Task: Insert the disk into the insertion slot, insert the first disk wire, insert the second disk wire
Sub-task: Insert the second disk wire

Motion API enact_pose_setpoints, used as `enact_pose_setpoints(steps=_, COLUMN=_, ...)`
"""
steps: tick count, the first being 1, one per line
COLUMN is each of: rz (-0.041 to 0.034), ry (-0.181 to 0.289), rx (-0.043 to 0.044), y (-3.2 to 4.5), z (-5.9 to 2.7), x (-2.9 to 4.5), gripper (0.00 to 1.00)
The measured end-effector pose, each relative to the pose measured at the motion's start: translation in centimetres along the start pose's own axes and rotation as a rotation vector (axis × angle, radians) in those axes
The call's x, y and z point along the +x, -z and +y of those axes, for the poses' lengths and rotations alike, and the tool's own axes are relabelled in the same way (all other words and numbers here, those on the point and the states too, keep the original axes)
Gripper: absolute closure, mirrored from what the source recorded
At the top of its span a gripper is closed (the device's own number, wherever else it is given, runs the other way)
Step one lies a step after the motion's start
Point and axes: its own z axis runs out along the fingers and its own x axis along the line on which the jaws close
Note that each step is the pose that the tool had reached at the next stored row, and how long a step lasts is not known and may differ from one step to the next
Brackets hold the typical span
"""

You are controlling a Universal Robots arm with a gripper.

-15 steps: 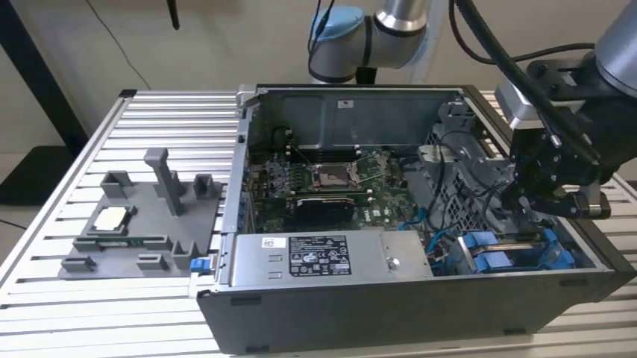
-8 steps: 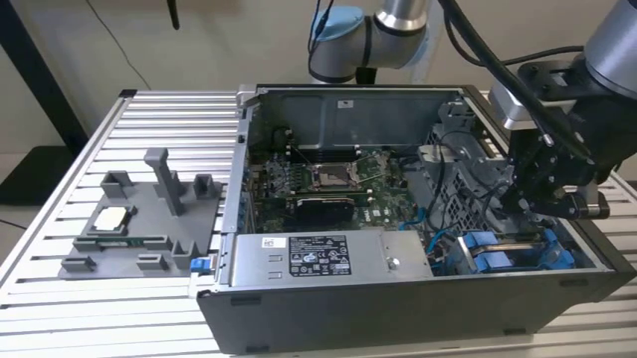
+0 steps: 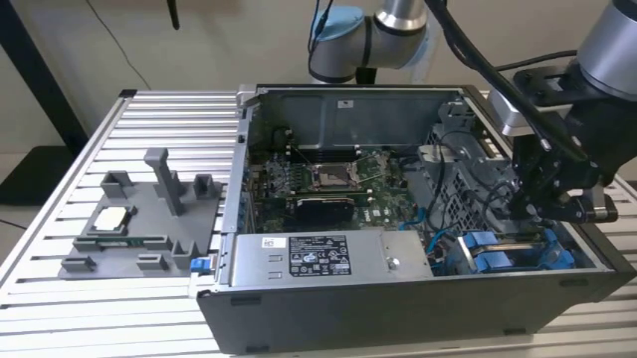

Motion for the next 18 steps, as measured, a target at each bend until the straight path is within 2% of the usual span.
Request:
enact_pose_setpoints(steps=1, rz=0.0049, ry=0.002, rx=0.0085, y=-0.03, z=0.01, x=0.0, gripper=0.84)
enact_pose_setpoints(steps=2, rz=0.0101, ry=0.003, rx=0.0131, y=-0.06, z=0.01, x=0.0, gripper=0.84)
enact_pose_setpoints(steps=4, rz=0.0168, ry=0.004, rx=0.017, y=-0.1, z=0.01, x=0.01, gripper=0.84)
enact_pose_setpoints(steps=8, rz=0.0172, ry=0.004, rx=0.0172, y=-0.1, z=0.02, x=0.02, gripper=0.84)
enact_pose_setpoints(steps=10, rz=0.0169, ry=0.004, rx=0.0211, y=-0.14, z=0.03, x=0.02, gripper=0.84)
enact_pose_setpoints(steps=16, rz=0.0177, ry=0.008, rx=0.0484, y=-0.41, z=0.06, x=0.05, gripper=0.84)
enact_pose_setpoints(steps=18, rz=0.018, ry=0.01, rx=0.06, y=-0.56, z=0.08, x=0.07, gripper=0.84)
